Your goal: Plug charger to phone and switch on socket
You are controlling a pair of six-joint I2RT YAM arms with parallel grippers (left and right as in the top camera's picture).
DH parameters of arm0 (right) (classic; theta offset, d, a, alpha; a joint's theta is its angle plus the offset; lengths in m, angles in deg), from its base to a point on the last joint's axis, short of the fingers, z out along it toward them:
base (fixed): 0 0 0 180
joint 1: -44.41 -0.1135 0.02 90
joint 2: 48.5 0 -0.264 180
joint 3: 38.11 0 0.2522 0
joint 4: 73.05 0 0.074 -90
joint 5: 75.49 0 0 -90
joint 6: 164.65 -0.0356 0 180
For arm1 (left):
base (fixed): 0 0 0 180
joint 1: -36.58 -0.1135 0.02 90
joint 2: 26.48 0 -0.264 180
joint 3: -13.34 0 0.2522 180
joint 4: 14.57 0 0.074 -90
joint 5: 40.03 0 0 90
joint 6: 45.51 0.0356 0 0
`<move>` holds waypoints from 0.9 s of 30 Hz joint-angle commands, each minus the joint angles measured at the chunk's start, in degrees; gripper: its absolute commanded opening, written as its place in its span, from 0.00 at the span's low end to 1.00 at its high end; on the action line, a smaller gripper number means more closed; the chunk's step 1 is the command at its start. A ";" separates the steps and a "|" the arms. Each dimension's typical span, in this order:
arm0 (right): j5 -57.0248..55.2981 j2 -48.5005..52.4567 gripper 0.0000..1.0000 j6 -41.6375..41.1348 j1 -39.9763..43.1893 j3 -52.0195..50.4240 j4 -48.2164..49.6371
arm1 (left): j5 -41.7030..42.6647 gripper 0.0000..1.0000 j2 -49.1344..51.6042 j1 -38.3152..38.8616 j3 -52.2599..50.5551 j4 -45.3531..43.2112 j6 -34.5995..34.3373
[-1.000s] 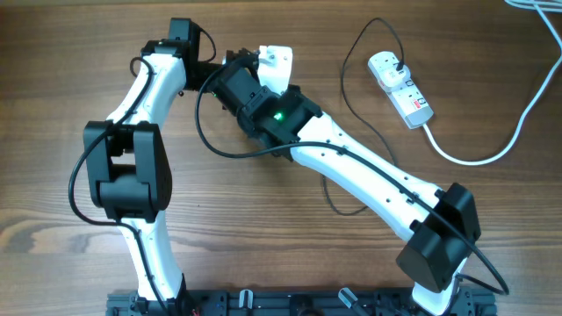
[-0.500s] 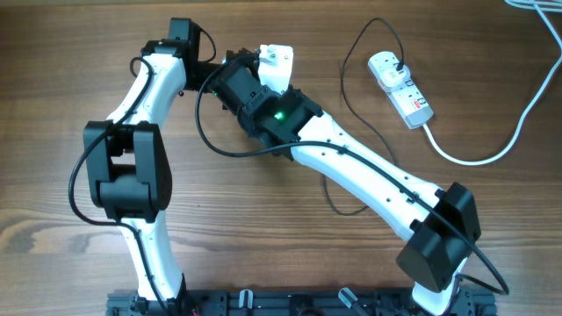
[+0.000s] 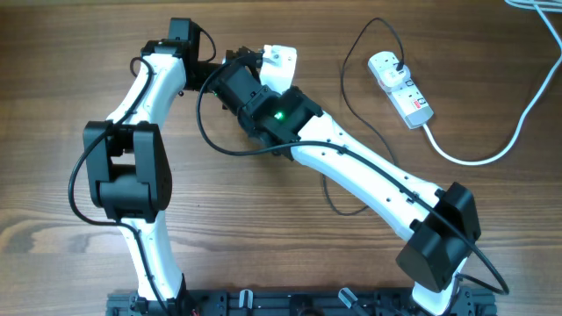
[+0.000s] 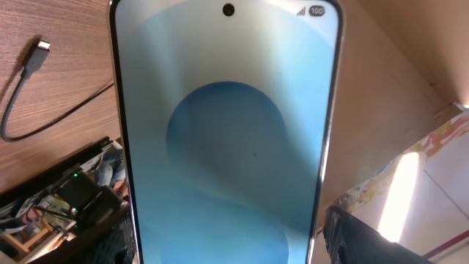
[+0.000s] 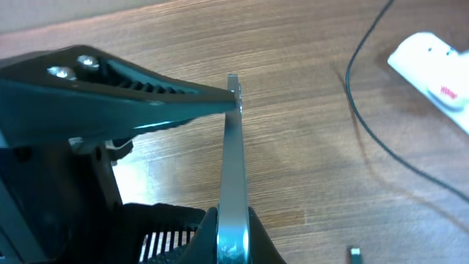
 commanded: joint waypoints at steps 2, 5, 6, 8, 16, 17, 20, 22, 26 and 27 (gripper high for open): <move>-5.22 -4.22 0.05 -9.75 0.35 1.09 -0.83 | 1.90 0.87 -2.36 -0.33 0.02 -0.50 -0.31; -9.25 -6.21 0.05 -23.08 1.01 1.09 -3.02 | 1.95 0.97 -2.36 -0.92 0.02 -1.88 -0.33; -9.68 -6.71 0.04 -28.87 1.05 1.09 -4.07 | 1.95 1.00 -2.36 -0.98 0.02 -1.86 -0.37; -7.80 -7.89 0.05 -44.22 1.03 1.09 -5.77 | 1.99 0.99 -2.36 -1.07 0.02 -1.86 -1.92; 6.86 -8.50 0.04 -68.96 0.98 1.07 -6.88 | 8.66 0.85 -2.36 -1.07 0.02 -1.88 -6.58; 7.21 -8.50 0.05 -68.96 0.98 1.07 -6.03 | 9.77 0.80 -2.36 -1.07 0.02 -1.88 -6.58; 7.19 -8.50 0.05 -68.98 0.98 1.07 -4.74 | 10.71 0.64 -2.36 -1.07 0.02 -1.73 -6.78; 7.19 -8.50 0.05 -68.98 0.98 1.07 -4.00 | 10.71 0.60 -2.36 -1.07 0.02 -1.55 -6.78; 6.88 -8.48 0.05 -68.98 0.98 1.03 -2.12 | 10.73 0.49 -2.36 -1.07 0.02 -1.40 -6.78; 6.88 -8.46 0.04 -69.00 0.98 1.01 -2.01 | 10.73 0.47 -2.36 -1.07 0.02 -1.42 -6.78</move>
